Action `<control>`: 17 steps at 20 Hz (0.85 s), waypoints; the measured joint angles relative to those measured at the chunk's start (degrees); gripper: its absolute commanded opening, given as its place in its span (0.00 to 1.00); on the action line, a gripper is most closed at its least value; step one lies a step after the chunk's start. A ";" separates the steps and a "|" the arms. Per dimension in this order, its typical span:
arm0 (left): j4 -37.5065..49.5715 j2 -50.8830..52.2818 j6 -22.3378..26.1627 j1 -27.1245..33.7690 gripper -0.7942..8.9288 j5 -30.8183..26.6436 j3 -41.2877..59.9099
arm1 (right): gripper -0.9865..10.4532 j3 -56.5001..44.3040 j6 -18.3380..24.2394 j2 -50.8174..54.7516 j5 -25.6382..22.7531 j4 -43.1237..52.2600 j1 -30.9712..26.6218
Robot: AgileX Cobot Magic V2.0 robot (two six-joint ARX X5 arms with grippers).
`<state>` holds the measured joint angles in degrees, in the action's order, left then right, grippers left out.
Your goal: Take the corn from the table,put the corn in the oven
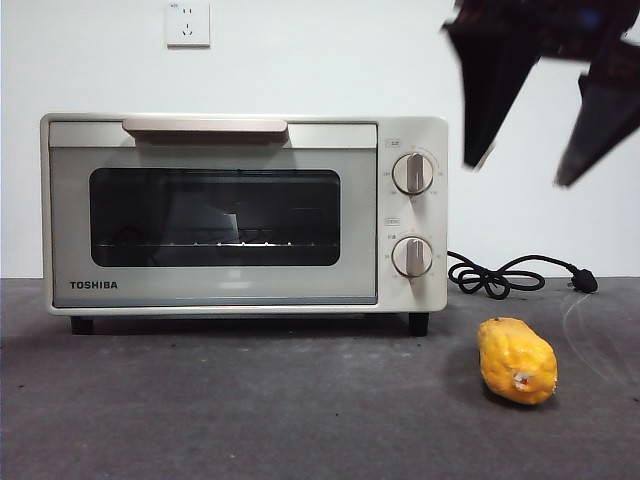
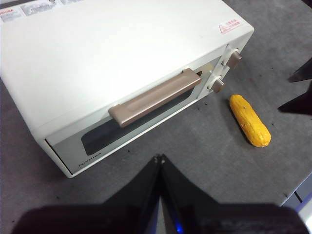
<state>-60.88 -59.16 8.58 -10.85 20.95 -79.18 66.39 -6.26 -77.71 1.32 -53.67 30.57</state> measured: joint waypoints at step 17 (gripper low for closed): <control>-1.09 -0.09 0.00 0.00 0.08 0.00 0.00 | 0.69 0.17 -0.63 -19.43 0.52 1.79 0.17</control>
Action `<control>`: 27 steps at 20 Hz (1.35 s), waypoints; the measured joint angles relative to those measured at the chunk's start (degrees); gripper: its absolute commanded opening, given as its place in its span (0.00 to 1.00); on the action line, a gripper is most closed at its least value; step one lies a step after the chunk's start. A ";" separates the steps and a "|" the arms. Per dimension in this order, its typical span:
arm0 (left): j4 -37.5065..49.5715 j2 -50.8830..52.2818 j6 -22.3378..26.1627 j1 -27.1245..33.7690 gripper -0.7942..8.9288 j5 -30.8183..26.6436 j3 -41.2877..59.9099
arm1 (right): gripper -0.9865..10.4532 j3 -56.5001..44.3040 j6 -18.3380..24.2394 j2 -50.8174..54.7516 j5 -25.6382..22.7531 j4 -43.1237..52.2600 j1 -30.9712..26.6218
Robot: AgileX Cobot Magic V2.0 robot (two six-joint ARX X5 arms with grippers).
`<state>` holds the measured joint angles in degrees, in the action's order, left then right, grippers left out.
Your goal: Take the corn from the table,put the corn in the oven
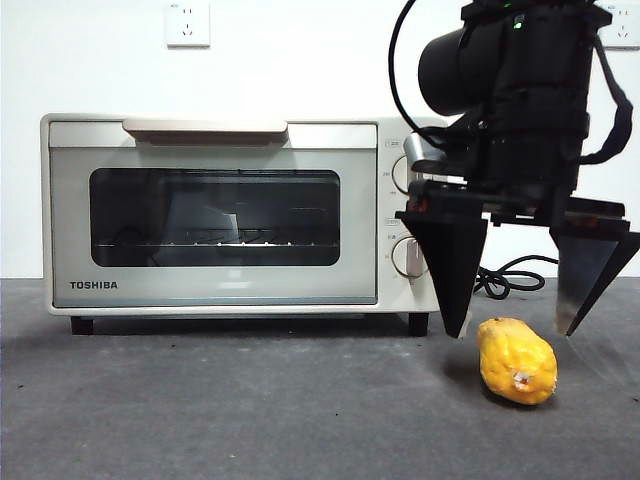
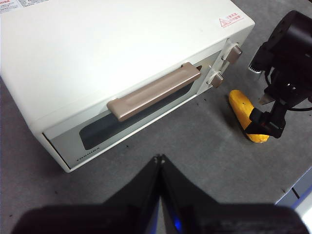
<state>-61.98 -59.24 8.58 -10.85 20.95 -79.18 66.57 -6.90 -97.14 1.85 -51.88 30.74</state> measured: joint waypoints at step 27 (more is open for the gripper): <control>-1.88 -0.02 1.46 0.00 0.08 0.02 0.00 | 0.08 -0.37 -0.66 -2.54 -0.13 1.16 2.82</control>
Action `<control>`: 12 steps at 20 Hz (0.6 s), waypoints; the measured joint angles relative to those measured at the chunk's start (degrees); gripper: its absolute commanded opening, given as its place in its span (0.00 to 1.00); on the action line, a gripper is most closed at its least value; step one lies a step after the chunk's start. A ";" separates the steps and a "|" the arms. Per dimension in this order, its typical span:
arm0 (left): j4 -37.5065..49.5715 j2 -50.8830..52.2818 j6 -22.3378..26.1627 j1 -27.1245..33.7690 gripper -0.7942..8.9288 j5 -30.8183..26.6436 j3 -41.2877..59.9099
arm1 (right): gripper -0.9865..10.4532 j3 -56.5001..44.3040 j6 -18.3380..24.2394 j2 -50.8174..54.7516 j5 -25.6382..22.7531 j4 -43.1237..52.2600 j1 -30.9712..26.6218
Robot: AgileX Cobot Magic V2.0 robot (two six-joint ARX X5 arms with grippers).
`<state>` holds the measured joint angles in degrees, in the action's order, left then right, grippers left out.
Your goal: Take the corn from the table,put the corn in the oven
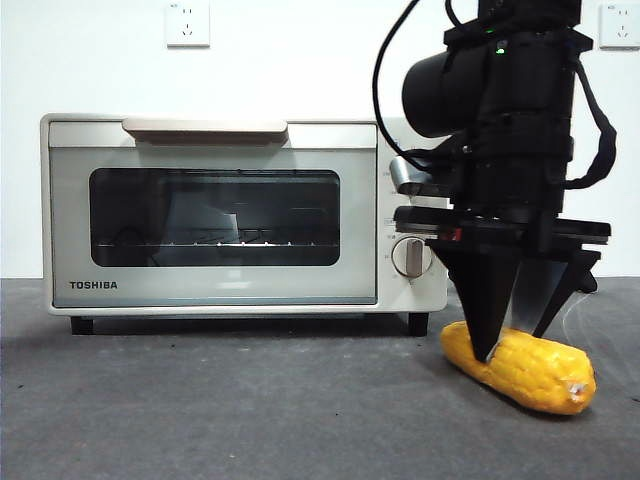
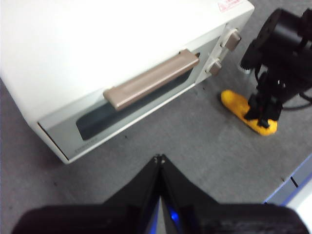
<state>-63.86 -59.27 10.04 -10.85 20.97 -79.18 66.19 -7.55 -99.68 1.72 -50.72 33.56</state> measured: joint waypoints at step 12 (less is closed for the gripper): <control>14.91 -5.57 -3.21 -3.43 0.08 2.03 0.00 | 0.08 -0.02 -3.04 15.96 0.26 -0.20 14.56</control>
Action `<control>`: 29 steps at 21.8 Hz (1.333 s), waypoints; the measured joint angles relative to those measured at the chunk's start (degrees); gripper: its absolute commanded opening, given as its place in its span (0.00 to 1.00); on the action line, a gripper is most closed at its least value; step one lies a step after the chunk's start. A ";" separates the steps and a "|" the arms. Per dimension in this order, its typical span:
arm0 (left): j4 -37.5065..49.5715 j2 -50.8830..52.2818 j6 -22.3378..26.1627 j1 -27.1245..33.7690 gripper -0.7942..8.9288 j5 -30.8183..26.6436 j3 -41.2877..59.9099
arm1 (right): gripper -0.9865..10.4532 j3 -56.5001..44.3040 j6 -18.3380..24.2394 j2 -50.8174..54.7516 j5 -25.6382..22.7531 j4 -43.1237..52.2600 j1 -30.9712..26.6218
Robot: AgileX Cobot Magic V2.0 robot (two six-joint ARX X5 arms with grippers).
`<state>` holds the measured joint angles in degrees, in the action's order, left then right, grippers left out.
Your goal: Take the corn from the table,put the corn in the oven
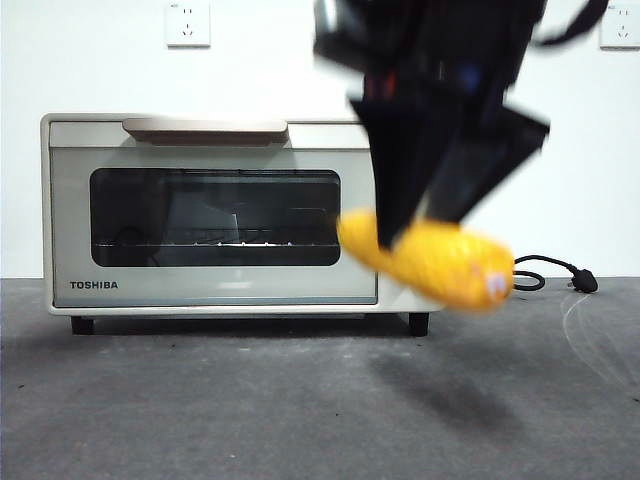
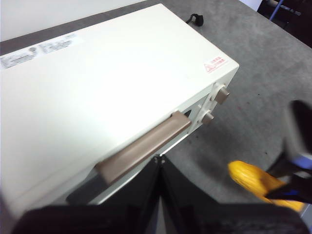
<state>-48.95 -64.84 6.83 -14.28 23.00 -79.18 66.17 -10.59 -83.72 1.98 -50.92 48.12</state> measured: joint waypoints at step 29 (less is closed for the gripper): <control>11.52 -21.11 -1.97 -4.98 0.08 -0.57 0.00 | 0.08 1.09 -2.75 28.11 -5.44 0.94 1.38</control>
<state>-37.43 -85.95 4.86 -19.27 22.44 -79.18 67.26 -13.34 -55.62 -3.46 -49.98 49.50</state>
